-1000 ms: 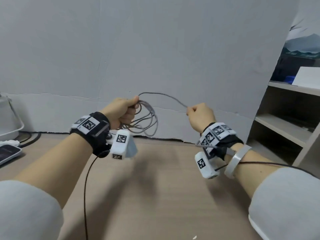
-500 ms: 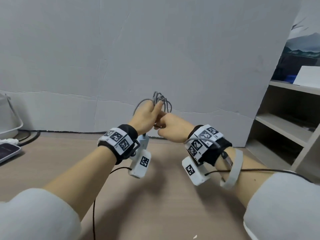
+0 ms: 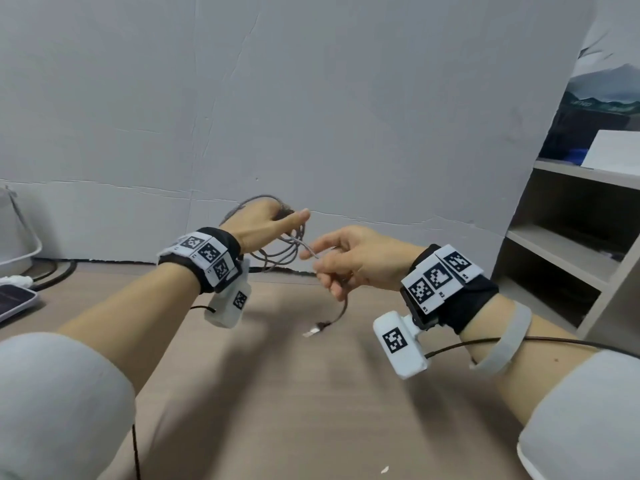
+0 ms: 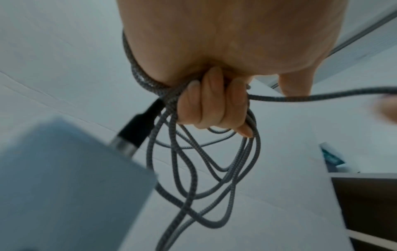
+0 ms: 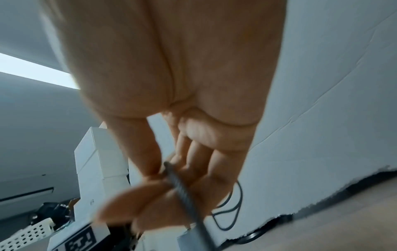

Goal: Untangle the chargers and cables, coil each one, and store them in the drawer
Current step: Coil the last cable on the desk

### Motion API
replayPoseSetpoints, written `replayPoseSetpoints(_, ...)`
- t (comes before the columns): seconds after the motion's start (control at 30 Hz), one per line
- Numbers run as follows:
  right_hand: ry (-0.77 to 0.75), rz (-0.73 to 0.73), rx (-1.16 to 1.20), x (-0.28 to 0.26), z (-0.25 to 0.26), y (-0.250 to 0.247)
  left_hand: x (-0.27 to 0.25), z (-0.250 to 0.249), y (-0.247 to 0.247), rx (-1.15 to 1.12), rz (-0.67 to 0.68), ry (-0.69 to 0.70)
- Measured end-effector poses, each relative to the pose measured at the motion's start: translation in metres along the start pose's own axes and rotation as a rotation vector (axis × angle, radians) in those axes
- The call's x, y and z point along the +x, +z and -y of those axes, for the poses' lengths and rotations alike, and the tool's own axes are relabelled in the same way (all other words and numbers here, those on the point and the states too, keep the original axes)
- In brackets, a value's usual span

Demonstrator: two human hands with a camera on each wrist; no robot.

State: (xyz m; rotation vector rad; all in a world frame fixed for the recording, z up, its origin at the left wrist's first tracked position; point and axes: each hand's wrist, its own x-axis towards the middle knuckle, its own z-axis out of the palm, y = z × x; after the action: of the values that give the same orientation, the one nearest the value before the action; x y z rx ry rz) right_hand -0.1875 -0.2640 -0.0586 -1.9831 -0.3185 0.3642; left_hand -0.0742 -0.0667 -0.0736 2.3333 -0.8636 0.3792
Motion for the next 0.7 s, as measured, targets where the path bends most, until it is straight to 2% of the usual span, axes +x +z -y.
replayPoseSetpoints(0.07, -0.018, -0.142, -0.1, 0.003, -0.004, -0.007, 0.0, 0.011, -0.003, -0.003, 0.028, -0.071)
replayPoseSetpoints(0.13, -0.068, -0.354, -0.182, 0.008, -0.01, -0.017, 0.0, 0.014, -0.006, -0.067, 0.058, -0.125)
replayPoseSetpoints(0.27, -0.13, -0.738, -0.261, 0.009, -0.015, -0.036, -0.008, 0.006, -0.008, -0.39, 0.247, -0.2)
replayPoseSetpoints(0.33, -0.141, -0.848, -0.305, 0.011, -0.019, -0.04, -0.011, -0.003, -0.004, -0.628, 0.363, -0.194)
replayPoseSetpoints(0.4, -0.125, -0.876, -0.301, 0.018, -0.023, -0.037, -0.012, -0.014, 0.002, -0.858, 0.427, -0.198)
replayPoseSetpoints(0.47, -0.1, -0.822, -0.141, 0.029, -0.026, -0.026, -0.013, -0.027, 0.006, -1.03, 0.465, -0.196)
replayPoseSetpoints(0.5, -0.112, -0.739, 0.044, 0.033, -0.026, -0.018, -0.013, -0.032, 0.007, -1.101, 0.483, -0.195)
replayPoseSetpoints(0.57, -0.166, -0.453, 0.394, 0.038, -0.028, -0.006, -0.013, -0.041, 0.007, -1.233, 0.52, -0.204)
replayPoseSetpoints(0.63, -0.237, -0.194, 0.545, 0.042, -0.033, 0.0, -0.013, -0.045, 0.009, -1.31, 0.534, -0.222)
replayPoseSetpoints(0.7, -0.287, -0.075, 0.648, 0.042, -0.037, 0.002, -0.012, -0.046, 0.011, -1.365, 0.542, -0.248)
